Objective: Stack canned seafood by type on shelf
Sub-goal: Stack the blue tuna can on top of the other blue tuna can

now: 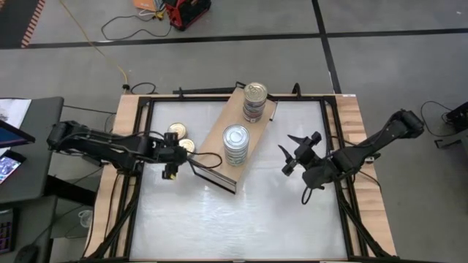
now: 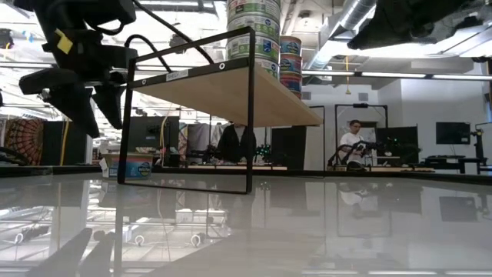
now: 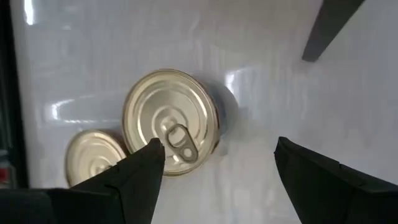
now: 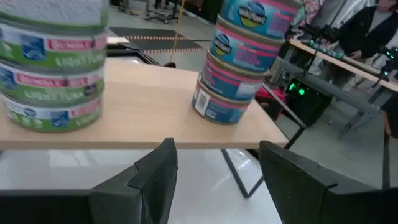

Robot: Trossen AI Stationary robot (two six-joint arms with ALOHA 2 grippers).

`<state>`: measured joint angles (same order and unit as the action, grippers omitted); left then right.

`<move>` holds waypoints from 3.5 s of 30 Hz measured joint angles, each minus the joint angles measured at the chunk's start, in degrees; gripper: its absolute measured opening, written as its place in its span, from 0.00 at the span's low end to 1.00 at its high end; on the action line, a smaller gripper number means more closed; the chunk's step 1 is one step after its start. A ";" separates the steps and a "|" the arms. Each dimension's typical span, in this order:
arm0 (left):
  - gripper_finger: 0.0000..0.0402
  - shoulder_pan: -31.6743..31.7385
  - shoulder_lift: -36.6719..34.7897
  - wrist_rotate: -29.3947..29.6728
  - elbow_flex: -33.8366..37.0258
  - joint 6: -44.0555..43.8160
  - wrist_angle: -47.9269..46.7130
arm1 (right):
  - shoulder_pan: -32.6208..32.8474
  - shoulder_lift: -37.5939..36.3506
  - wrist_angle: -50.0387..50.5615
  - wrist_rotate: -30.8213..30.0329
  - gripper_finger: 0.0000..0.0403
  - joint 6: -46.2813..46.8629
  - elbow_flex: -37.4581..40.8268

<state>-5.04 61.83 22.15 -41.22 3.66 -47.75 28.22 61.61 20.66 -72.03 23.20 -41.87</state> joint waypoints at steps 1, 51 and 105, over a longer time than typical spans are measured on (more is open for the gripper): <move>0.72 -0.08 0.02 0.51 -0.01 0.86 0.00 | 0.18 -0.21 -0.80 0.00 0.63 -1.08 0.00; 0.58 1.70 3.64 3.18 2.81 12.79 3.98 | 2.94 1.53 -12.53 1.66 0.63 -8.05 -0.02; 0.58 -10.04 18.12 17.81 3.29 18.77 4.25 | 2.92 1.53 -13.92 1.79 0.63 -8.24 -0.04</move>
<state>-15.08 79.95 39.95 -37.93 22.43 -43.50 31.14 63.13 6.75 -70.24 14.96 -41.91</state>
